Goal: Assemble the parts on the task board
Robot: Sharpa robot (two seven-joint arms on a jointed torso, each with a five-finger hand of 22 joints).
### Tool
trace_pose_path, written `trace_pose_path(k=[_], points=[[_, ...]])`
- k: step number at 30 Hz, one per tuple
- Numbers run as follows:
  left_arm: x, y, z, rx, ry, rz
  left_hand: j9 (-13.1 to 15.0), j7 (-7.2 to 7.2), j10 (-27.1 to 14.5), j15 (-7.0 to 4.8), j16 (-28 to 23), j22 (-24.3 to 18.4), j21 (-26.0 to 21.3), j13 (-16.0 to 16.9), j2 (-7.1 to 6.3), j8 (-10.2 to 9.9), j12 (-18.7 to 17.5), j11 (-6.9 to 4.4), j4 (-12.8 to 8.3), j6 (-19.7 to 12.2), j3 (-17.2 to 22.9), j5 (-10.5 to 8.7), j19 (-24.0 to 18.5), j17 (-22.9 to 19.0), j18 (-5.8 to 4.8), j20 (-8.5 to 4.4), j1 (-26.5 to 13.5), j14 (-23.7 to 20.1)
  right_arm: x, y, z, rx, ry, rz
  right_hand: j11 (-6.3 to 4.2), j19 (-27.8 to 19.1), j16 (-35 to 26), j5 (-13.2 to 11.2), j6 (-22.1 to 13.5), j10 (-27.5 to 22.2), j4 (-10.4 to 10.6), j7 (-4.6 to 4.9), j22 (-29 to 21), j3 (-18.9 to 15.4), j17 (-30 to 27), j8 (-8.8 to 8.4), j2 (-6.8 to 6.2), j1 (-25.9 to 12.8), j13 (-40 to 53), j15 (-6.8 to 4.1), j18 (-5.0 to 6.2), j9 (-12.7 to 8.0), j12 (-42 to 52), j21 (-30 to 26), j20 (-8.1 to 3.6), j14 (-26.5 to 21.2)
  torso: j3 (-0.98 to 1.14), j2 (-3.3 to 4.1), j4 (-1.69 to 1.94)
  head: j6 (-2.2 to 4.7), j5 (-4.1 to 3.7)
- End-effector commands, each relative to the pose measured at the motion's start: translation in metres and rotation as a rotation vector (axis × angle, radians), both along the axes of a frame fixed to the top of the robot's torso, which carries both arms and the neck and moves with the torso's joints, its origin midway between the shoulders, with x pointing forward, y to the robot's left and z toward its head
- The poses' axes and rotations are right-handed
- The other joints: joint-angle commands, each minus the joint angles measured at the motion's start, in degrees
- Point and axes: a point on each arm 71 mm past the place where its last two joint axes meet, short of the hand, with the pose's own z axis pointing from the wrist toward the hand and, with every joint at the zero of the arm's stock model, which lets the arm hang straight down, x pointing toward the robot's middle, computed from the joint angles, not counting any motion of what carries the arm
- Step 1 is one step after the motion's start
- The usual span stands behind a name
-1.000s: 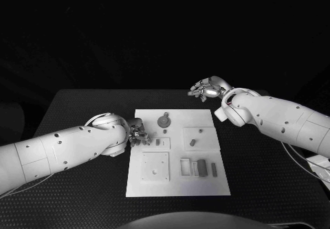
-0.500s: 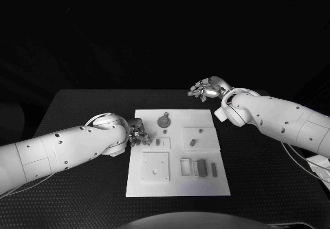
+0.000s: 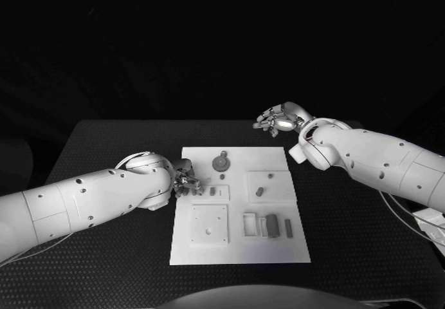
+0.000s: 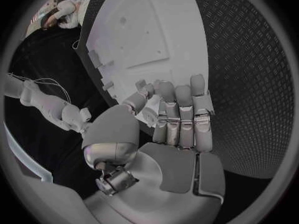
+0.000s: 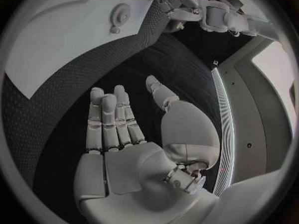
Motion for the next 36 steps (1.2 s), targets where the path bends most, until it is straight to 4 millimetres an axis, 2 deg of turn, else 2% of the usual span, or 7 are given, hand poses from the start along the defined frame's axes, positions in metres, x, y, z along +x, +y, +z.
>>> trace_pose_path(k=[1,20,26,28,36], points=[[-0.0038,-0.0024,-0.0078,0.017,0.02,-0.01,-0.01,-0.06,-0.06,-0.15,0.29,1.3,0.31,0.07,2.8,-0.2,0.34,-0.34,-1.94,-0.04,2.16,0.17,0.08,-0.05,0.05,0.02,3.18,0.41,-0.0005,0.0016,-0.0002,0.002,0.003,0.016,-0.05,-0.08,0.15,0.2,-0.07,-0.51,0.45,0.39,0.06,0.02,-0.08,-0.24,0.0,-0.64,-0.11,-0.46,0.88,-0.08,0.3,-0.28,0.3,0.04,-0.01,0.01,0.0,-0.06,-0.01],[-0.0036,-0.003,-0.0076,-0.02,0.03,0.014,0.14,-0.13,0.09,-0.19,0.41,1.32,0.51,0.11,2.89,-0.16,0.46,-0.41,-2.02,0.11,2.13,0.38,0.18,-0.06,0.1,-0.01,3.16,0.58,-0.0004,0.0022,-0.0004,0.002,0.003,0.017,-0.05,-0.07,0.16,0.2,-0.09,-0.53,0.45,0.39,0.07,0.03,-0.09,-0.24,0.0,-0.63,-0.18,-0.46,0.88,-0.09,0.35,-0.29,0.3,0.04,0.0,-0.02,-0.02,0.1,-0.04],[-0.0039,-0.0027,-0.0088,-0.029,0.056,0.022,0.34,-0.22,0.22,-0.22,0.58,1.33,0.75,0.17,3.1,-0.11,0.63,-0.5,-2.14,0.28,2.16,1.05,0.24,-0.05,0.14,-0.04,3.02,0.73,-0.0003,0.0026,-0.0004,0.002,0.003,0.017,-0.05,-0.07,0.16,0.2,-0.09,-0.54,0.44,0.4,0.07,0.03,-0.09,-0.24,0.0,-0.62,-0.2,-0.46,0.88,-0.1,0.37,-0.29,0.3,0.04,0.02,-0.02,-0.02,0.13,-0.05],[-0.0043,-0.0028,-0.0091,-0.027,0.062,0.019,0.52,-0.28,0.27,-0.27,0.75,1.36,1.0,0.23,3.04,-0.09,0.77,-0.56,-2.27,0.36,2.21,2.05,0.26,-0.02,0.18,-0.07,2.94,0.8,-0.0003,0.0026,-0.0005,0.002,0.003,0.017,-0.05,-0.07,0.16,0.2,-0.1,-0.54,0.44,0.4,0.07,0.03,-0.1,-0.24,0.0,-0.62,-0.21,-0.46,0.88,-0.1,0.38,-0.29,0.29,0.04,0.05,-0.01,-0.04,0.06,-0.03],[-0.0051,-0.0018,-0.0105,-0.036,0.09,0.029,0.86,-0.38,0.36,-0.35,1.07,1.38,1.49,0.37,2.9,-0.05,1.07,-0.66,-2.37,0.54,2.28,3.31,0.28,0.03,0.24,-0.15,2.9,0.9,-0.0004,0.0024,-0.0004,0.002,0.002,0.017,-0.04,-0.07,0.16,0.2,-0.1,-0.54,0.43,0.4,0.08,0.03,-0.1,-0.25,0.0,-0.62,-0.24,-0.46,0.88,-0.1,0.4,-0.29,0.29,0.04,-0.01,-0.03,0.05,0.01,-0.12]])
